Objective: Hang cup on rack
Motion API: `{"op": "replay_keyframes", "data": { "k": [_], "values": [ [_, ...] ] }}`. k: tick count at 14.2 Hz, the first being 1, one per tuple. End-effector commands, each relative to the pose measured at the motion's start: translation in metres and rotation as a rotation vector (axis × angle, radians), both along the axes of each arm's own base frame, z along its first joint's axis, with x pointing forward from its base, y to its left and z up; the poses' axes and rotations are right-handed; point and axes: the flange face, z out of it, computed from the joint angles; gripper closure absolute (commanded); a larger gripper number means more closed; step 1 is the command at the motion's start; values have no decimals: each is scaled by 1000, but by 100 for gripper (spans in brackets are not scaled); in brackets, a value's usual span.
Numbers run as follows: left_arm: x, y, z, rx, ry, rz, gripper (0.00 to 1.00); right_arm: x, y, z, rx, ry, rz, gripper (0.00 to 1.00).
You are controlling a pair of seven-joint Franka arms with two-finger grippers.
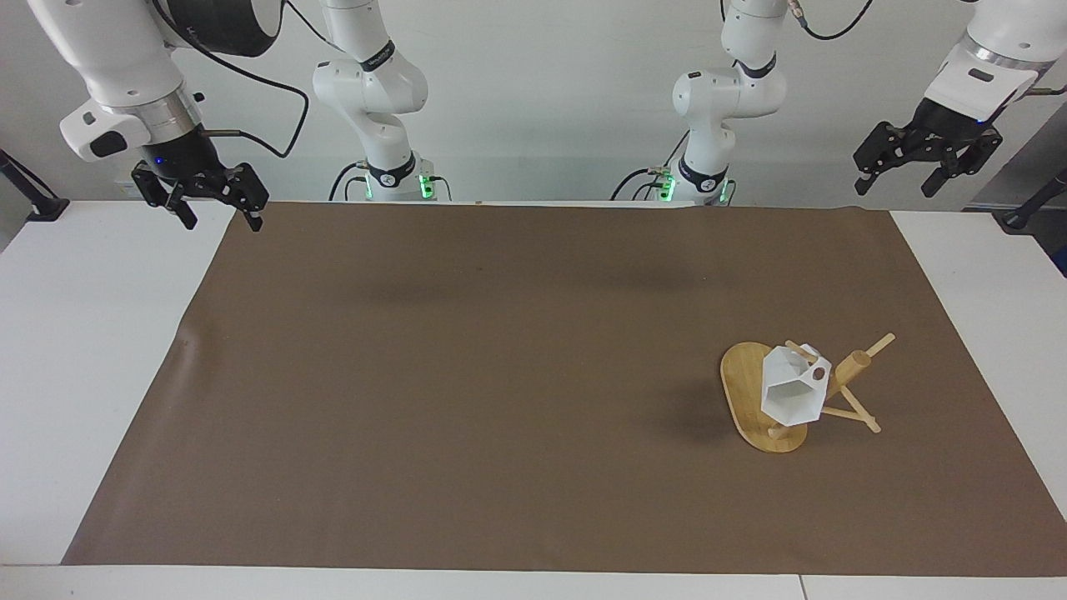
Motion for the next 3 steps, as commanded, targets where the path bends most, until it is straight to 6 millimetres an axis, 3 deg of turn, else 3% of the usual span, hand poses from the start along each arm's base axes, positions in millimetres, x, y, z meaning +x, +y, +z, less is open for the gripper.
{"op": "replay_keyframes", "data": {
  "k": [1, 3],
  "values": [
    [-5, -9, -3, 24, -18, 11, 0, -8, 2, 1, 3, -3, -7, 0],
    [-7, -8, -3, 24, -19, 12, 0, -8, 1, 1, 3, -3, -8, 0]
  ]
}}
